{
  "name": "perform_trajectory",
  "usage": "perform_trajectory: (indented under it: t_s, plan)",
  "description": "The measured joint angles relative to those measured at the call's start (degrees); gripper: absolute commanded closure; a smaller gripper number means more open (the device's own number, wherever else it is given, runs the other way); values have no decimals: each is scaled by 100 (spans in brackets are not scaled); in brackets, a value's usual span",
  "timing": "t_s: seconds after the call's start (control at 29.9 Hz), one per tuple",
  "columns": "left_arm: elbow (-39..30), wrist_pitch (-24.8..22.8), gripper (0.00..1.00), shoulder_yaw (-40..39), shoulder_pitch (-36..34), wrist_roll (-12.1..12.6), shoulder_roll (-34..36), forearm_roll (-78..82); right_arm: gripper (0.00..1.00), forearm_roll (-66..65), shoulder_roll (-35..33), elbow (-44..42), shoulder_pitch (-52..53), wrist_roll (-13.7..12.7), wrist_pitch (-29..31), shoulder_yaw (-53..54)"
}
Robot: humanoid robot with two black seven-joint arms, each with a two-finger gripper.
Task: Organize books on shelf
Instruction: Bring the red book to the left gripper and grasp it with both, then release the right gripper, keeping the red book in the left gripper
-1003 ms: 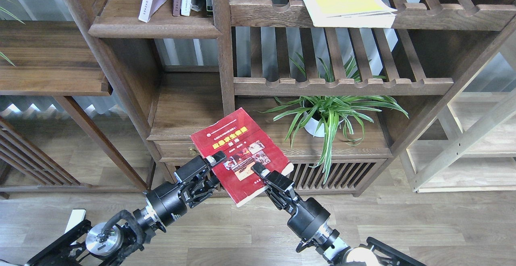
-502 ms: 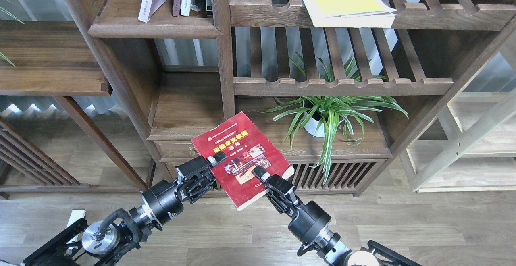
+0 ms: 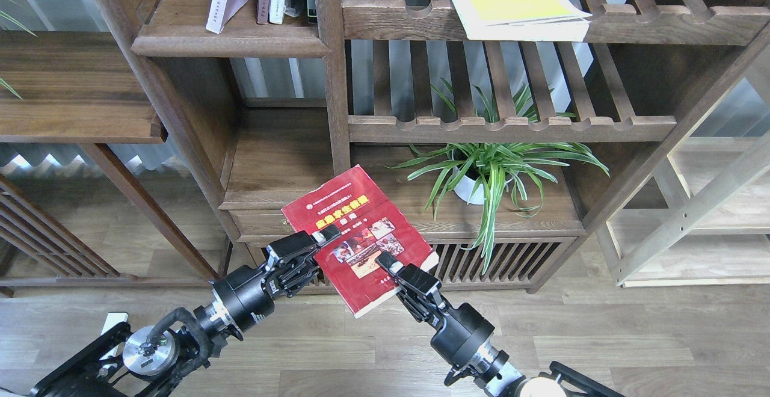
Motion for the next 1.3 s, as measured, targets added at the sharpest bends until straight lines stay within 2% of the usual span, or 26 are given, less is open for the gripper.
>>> perform_trajectory:
  t_s: [0.37, 0.7, 0.8, 0.87, 0.9, 1.04, 1.07, 1.2, 1.3]
  plan:
    - [-103, 0, 92, 41, 0, -7, 50, -1, 95, -4, -13, 0, -5, 0, -4, -2]
    - [-191, 0, 93, 85, 193, 4, 244, 1, 95, -17, -35, -7, -4, -8, -5, 14]
    - [-198, -1, 93, 84, 245, 5, 290, 0, 92, -17, -34, -19, 3, -8, -5, 23]
    - [-198, -4, 95, 75, 261, 5, 303, -2, 81, -17, -29, -21, 3, -8, -6, 23]
    - [-197, -4, 95, 70, 264, 5, 305, -2, 66, -18, -29, -21, 3, -8, -6, 23]
    - [-182, -3, 96, -14, 268, 3, 320, -17, 23, -73, -40, -55, 1, 17, -5, 78]
    - [-170, 2, 96, -79, 266, -17, 338, -31, 15, -97, -67, -81, 1, 30, -6, 110]
    - [-182, 3, 97, -119, 267, -8, 315, -32, 3, -149, -126, -136, 4, 22, -4, 187]
    - [-220, 3, 97, -144, 267, -1, 307, -32, 1, -158, -168, -154, 5, 18, -4, 235]
